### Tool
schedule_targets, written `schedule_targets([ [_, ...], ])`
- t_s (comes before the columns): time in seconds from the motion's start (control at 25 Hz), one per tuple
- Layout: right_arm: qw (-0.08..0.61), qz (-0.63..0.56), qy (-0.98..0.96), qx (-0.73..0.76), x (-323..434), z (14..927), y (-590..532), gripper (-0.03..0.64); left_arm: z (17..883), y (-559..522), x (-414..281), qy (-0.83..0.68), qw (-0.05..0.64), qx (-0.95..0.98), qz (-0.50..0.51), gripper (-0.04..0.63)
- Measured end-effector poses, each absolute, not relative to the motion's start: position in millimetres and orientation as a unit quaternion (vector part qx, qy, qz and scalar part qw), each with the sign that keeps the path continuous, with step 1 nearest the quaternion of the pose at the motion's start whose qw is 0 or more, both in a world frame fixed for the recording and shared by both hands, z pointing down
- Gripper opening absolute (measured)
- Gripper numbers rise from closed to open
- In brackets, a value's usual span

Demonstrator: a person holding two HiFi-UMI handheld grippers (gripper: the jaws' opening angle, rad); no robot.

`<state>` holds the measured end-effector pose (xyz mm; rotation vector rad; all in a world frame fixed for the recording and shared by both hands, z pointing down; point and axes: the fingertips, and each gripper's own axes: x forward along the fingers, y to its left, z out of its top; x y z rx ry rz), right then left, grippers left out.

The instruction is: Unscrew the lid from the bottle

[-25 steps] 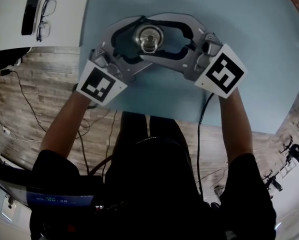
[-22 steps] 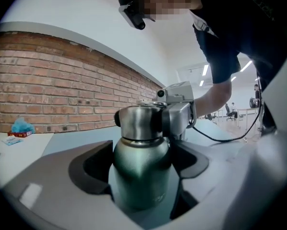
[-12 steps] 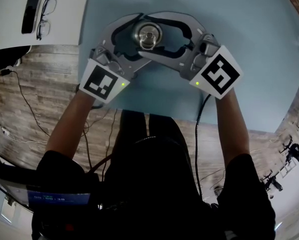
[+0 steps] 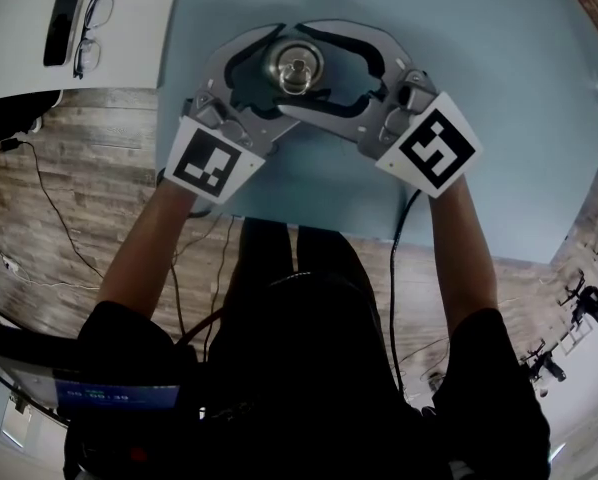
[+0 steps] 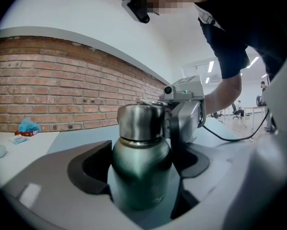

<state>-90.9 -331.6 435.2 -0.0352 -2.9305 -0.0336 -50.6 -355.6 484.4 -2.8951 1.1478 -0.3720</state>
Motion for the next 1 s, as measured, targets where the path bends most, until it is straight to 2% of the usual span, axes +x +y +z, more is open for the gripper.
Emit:
schedule_targets([
  [0.52,0.059,0.007,-0.985,0.162,-82.4,412.2,-339.0,0.347,487.2,-351.9,-57.1,0.461,-0.015,-0.880,-0.115,0.407],
  [1.0,0.104,0.000,-0.951,0.292,-87.8,425.5,-341.9,0.322,481.7,-350.9,-65.8,0.568,-0.024,-0.817,-0.093,0.393],
])
